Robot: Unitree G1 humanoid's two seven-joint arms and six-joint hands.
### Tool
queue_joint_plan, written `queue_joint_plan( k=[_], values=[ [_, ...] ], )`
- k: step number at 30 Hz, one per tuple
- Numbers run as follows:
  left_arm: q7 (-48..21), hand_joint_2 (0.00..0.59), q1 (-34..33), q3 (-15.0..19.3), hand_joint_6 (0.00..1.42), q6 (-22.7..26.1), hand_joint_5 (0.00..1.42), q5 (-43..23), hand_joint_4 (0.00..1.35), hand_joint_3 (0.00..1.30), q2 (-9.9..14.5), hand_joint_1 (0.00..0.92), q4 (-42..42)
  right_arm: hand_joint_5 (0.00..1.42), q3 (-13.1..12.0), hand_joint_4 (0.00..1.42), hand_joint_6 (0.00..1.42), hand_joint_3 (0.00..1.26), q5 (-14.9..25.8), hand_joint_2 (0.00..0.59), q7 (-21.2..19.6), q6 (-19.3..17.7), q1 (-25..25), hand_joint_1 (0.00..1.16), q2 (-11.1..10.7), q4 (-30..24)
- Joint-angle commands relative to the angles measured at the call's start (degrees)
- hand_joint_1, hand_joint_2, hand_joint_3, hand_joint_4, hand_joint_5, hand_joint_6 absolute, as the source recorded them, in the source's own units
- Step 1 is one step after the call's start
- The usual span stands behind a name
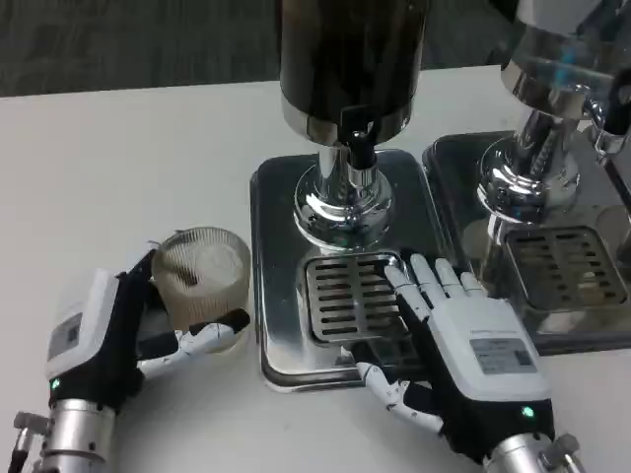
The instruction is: Grasp the cup under the faucet to collect the drink, then remove the cup.
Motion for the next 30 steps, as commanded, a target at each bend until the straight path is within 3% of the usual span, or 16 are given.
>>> queue_joint_plan(
  k=[1, 15, 30],
  values=[
    [4.2, 0.073, 0.6, -0.1, 1.09, 0.1, 0.86, 0.7, 0.63, 0.4, -0.4, 0.534, -0.4, 0.0, -0.6, 0.0, 0.03, 0.11, 0.7, 0.393, 0.3, 0.2, -0.4, 0.19, -0.2, 0.0],
    [10.8, 0.062, 0.9, -0.2, 1.17, 0.5, 0.93, 2.5, 0.69, 0.48, -0.6, 0.556, -1.4, 0.0, -1.0, 0.0, 0.05, 0.11, 0.9, 0.394, 0.0, 0.0, -0.7, 0.19, -0.1, 0.4],
    [12.8, 0.027, 2.4, -0.3, 1.2, 0.2, 0.92, 3.0, 0.7, 0.5, 0.1, 0.631, -3.5, 0.0, -0.9, 0.0, 0.05, 0.11, 1.4, 0.447, -0.1, -0.1, -0.8, 0.19, 0.0, 0.4]
  ],
)
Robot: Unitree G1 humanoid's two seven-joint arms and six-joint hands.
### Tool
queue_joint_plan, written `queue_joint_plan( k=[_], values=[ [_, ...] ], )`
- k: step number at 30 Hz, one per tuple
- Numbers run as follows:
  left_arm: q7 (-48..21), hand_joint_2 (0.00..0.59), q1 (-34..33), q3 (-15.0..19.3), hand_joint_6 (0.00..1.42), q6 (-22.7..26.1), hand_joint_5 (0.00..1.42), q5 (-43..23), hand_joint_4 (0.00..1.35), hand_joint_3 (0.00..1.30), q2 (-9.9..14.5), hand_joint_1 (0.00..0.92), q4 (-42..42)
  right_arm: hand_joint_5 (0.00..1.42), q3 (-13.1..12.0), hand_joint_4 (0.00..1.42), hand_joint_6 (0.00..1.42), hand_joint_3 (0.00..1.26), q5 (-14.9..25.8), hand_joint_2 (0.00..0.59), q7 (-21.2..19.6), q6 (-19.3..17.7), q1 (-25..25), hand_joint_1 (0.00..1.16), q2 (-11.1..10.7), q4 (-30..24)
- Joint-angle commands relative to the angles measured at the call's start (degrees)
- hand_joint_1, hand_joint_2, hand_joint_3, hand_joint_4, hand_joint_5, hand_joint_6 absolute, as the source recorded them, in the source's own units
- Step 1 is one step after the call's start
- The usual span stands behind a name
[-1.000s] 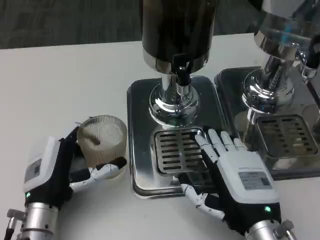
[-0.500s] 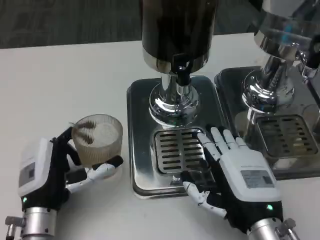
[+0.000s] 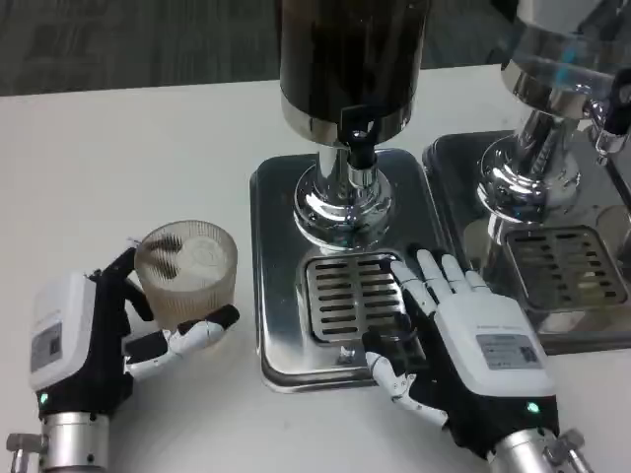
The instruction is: Grasp the cup under the faucet to collect the drink, then remove the cup.
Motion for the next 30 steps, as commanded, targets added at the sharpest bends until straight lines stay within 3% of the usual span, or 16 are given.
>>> queue_joint_plan(
  k=[1, 19, 30],
  values=[
    [2.0, 0.027, 0.5, 0.2, 1.2, -0.8, 0.92, 0.5, 0.7, 0.5, 0.7, 0.633, -1.7, 0.0, -0.1, 0.0, 0.05, 0.11, 0.5, 0.448, -0.2, -0.1, -0.4, 0.19, 0.1, 0.4],
    [0.5, 0.017, 0.6, 0.7, 1.19, -1.1, 0.92, 0.1, 0.7, 0.51, 1.0, 0.654, -7.6, 0.0, 0.1, 0.0, 0.05, 0.11, 1.3, 0.449, 0.2, -0.5, -0.8, 0.19, -0.4, 0.6],
    [-2.6, 0.017, -6.0, -2.3, 1.19, -0.1, 0.91, 1.3, 0.7, 0.51, -1.2, 0.659, -3.9, 0.0, -0.6, 0.0, 0.05, 0.08, 1.7, 0.45, -0.1, -0.4, -0.3, 0.2, -0.4, -0.5]
  ],
)
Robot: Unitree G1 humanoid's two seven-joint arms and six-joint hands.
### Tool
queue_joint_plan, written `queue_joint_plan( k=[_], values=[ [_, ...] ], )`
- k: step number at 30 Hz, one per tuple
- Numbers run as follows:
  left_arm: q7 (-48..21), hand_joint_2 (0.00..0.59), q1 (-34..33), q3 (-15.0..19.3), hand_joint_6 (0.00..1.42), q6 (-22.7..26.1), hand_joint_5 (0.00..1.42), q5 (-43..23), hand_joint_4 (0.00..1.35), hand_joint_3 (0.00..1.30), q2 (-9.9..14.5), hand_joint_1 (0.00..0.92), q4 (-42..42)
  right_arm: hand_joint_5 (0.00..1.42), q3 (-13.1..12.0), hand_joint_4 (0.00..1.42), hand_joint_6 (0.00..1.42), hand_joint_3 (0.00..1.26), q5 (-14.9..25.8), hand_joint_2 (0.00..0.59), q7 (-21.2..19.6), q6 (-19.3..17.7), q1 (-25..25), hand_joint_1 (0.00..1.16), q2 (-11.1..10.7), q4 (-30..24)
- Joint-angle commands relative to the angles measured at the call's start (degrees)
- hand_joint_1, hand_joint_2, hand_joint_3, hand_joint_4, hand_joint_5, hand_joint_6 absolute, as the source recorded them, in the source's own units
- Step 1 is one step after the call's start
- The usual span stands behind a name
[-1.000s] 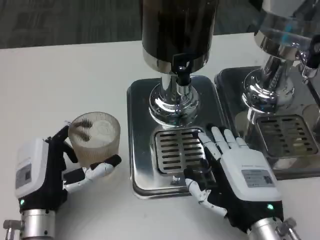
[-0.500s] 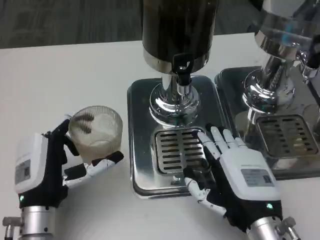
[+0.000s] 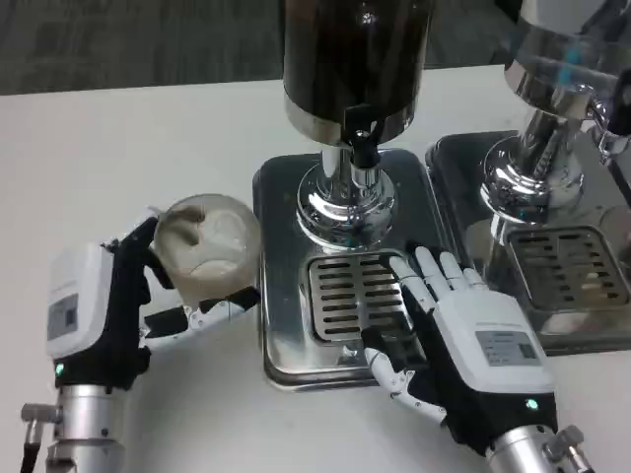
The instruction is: Grasp the cup under the faucet to collect the drink, then remove the cup.
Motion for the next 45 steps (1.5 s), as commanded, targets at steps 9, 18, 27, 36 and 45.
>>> queue_joint_plan(
  k=[9, 18, 27, 36, 45],
  values=[
    [-3.3, 0.013, -9.0, -3.9, 1.19, -0.2, 0.91, 1.3, 0.71, 0.52, -4.0, 0.653, 7.5, 0.0, -1.0, 0.0, 0.05, 0.06, -0.2, 0.45, -0.9, 1.0, 1.4, 0.2, 0.2, -1.8],
    [-6.1, 0.014, -13.0, -5.7, 1.19, -0.2, 0.93, 0.9, 0.71, 0.53, -7.2, 0.657, 12.0, 0.0, -1.5, 0.0, 0.05, 0.05, -0.1, 0.459, -2.5, 2.6, 3.1, 0.2, 1.7, -3.0],
    [-10.0, 0.012, -19.5, -7.2, 1.2, 0.7, 0.93, 0.9, 0.72, 0.53, -10.3, 0.654, 17.6, 0.0, -3.6, 0.0, 0.05, 0.04, 1.6, 0.464, -3.0, 4.0, 5.0, 0.16, 3.3, -3.9],
    [-12.4, 0.013, -21.3, -8.8, 1.18, 0.6, 0.92, 1.5, 0.7, 0.51, -11.4, 0.647, 19.6, 0.0, -3.6, 0.0, 0.05, 0.04, 1.2, 0.462, -3.7, 4.8, 6.4, 0.15, 3.8, -4.9],
    [-12.0, 0.015, -20.6, -11.8, 1.14, 1.4, 0.89, 2.7, 0.67, 0.49, -11.0, 0.624, 20.4, 0.0, -3.7, 0.0, 0.05, 0.04, 1.6, 0.465, -3.5, 4.3, 6.5, 0.14, 3.9, -4.7]
  ],
)
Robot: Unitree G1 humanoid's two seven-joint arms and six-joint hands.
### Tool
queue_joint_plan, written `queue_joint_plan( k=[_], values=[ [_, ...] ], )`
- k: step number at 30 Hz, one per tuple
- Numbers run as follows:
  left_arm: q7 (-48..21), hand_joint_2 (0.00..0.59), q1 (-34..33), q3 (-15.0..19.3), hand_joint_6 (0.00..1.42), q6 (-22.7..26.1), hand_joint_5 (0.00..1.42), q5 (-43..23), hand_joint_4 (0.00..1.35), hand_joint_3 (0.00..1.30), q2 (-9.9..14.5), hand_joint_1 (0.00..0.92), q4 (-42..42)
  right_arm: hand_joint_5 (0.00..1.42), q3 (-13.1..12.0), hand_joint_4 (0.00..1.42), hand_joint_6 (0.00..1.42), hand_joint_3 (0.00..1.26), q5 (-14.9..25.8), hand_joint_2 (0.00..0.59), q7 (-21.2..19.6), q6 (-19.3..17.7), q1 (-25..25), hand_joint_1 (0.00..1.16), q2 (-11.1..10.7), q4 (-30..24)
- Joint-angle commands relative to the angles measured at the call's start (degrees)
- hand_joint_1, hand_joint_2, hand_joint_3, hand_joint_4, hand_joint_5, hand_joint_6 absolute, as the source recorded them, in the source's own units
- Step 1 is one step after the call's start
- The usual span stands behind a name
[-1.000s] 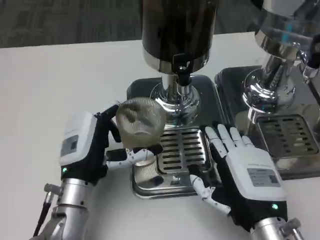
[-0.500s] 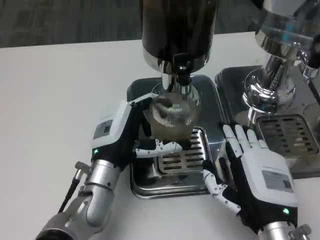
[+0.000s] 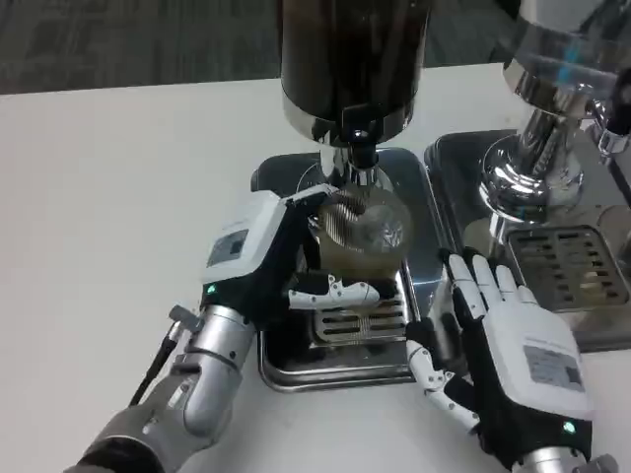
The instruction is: Grasp the cup under the faucet to collect the drink, then remove the cup.
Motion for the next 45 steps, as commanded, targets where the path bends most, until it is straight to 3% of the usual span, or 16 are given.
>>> queue_joint_plan(
  k=[1, 4, 7, 12, 19, 28, 36, 39, 45],
  values=[
    [0.3, 0.009, 0.1, -1.8, 1.14, 0.6, 0.89, 1.0, 0.67, 0.49, 0.0, 0.61, 1.1, 0.0, -0.2, 0.0, 0.05, 0.04, 0.3, 0.465, -0.6, 0.0, 0.6, 0.14, 0.2, -1.0],
    [0.5, 0.023, 0.4, -1.8, 1.14, 0.8, 0.89, 0.4, 0.65, 0.47, -0.3, 0.512, 1.3, 0.0, -0.4, 0.0, 0.05, 0.04, 0.7, 0.466, -0.8, 0.0, 0.8, 0.14, 0.3, -0.8],
    [1.2, 0.049, 0.5, -2.2, 1.04, 0.8, 0.83, 0.8, 0.58, 0.42, -0.2, 0.393, 1.2, 0.0, -0.8, 0.0, 0.05, 0.04, 1.1, 0.475, -1.1, 0.0, 0.9, 0.11, 0.4, -0.8],
    [2.9, 0.056, 1.2, -2.2, 0.95, 0.0, 0.76, 0.6, 0.5, 0.32, 1.0, 0.278, 0.4, 0.0, -0.8, 0.0, 0.05, 0.04, 1.3, 0.474, -1.0, -0.2, 0.5, 0.1, 0.3, -0.5],
    [1.1, 0.001, 2.6, -0.6, 0.81, -3.7, 0.63, -2.3, 0.35, 0.21, 2.6, 0.037, -0.2, 0.0, -0.9, 0.0, 0.05, 0.01, 1.7, 0.442, -0.9, -0.9, -0.3, 0.19, -0.2, 0.2],
    [0.1, 0.0, 4.2, 1.1, 0.68, -5.4, 0.57, -3.9, 0.27, 0.18, 4.1, 0.0, -1.2, 0.0, -1.1, 0.0, 0.05, 0.0, 2.2, 0.419, -1.2, -1.3, -1.0, 0.23, -0.3, 1.0],
    [-4.0, 0.0, 8.6, 6.6, 0.45, -11.3, 0.39, -9.5, 0.1, 0.1, 7.9, 0.0, -7.4, 0.0, -2.7, 0.0, 0.04, 0.0, 3.7, 0.419, -5.9, -3.1, 0.5, 0.23, 0.0, 0.6],
    [-9.6, 0.01, 10.3, 9.2, 0.43, -14.1, 0.38, -14.4, 0.09, 0.1, 9.1, 0.0, -10.5, 0.0, -3.0, 0.0, 0.04, 0.0, 4.6, 0.412, -6.3, -4.0, 0.1, 0.23, -0.4, 1.2],
    [-24.5, 0.042, 13.1, 14.2, 0.16, -16.9, 0.15, -27.3, 0.0, 0.05, 10.0, 0.0, -18.1, 0.0, -3.1, 0.0, 0.04, 0.0, 6.1, 0.406, -6.0, -4.9, -0.9, 0.23, -0.1, 2.9]
  ],
)
